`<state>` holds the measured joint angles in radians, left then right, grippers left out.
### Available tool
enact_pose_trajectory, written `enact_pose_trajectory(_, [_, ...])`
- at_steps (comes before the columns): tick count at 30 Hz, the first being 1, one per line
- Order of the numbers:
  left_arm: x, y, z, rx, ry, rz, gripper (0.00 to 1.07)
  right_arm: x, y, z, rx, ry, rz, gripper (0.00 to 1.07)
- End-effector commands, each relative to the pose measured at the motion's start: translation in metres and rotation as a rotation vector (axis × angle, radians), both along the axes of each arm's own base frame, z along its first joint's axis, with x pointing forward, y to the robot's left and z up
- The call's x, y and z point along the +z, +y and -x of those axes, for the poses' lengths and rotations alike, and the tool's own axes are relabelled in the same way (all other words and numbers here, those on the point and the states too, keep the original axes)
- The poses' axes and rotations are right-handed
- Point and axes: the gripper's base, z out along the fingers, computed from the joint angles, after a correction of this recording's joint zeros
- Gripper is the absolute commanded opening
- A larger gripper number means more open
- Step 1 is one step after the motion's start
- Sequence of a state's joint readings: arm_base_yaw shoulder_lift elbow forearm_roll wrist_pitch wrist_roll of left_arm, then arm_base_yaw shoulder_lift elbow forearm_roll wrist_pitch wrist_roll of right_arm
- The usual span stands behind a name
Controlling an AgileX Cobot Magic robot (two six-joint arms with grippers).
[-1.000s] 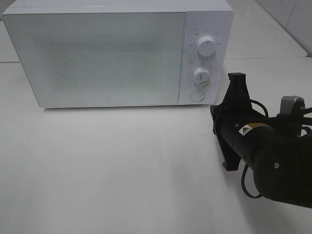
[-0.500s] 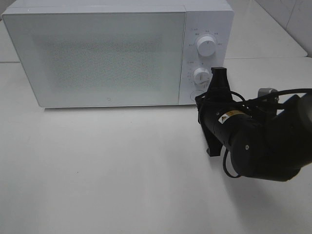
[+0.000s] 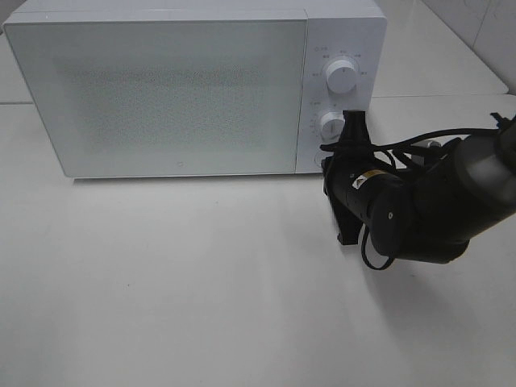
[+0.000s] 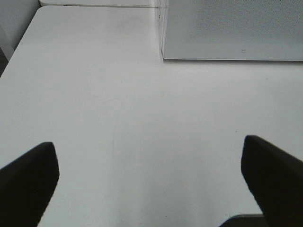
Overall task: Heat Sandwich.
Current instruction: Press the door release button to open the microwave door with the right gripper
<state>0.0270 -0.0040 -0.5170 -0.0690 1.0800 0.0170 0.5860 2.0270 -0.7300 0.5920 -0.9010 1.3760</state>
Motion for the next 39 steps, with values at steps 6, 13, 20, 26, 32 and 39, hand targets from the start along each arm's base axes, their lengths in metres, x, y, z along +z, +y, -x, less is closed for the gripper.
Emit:
enact_pose_trajectory(6, [0.000, 0.000, 0.003, 0.005, -0.029, 0.003, 1.00, -0.007, 0.000, -0.019, 0.005, 0.011, -0.006, 0.00])
enact_pose_trajectory(13, [0.000, 0.000, 0.003, 0.005, -0.029, 0.003, 1.00, -0.009, 0.002, -0.029, 0.003, -0.004, -0.008, 0.00])
enact_pose_trajectory(20, [0.000, 0.000, 0.003, 0.005, -0.029, 0.003, 1.00, -0.012, -0.005, -0.036, -0.027, -0.016, -0.006, 0.00])
enact_pose_trajectory(26, [0.000, 0.000, 0.003, 0.005, -0.029, 0.003, 1.00, -0.007, -0.005, -0.038, -0.028, -0.075, -0.003, 0.00])
enact_pose_trajectory(32, [0.000, 0.000, 0.003, 0.005, -0.029, 0.003, 1.00, -0.001, -0.005, -0.041, -0.034, -0.146, -0.006, 0.00])
enact_pose_trajectory(39, [0.000, 0.000, 0.003, 0.005, -0.029, 0.003, 1.00, 0.009, -0.002, -0.050, -0.042, -0.205, -0.024, 0.00])
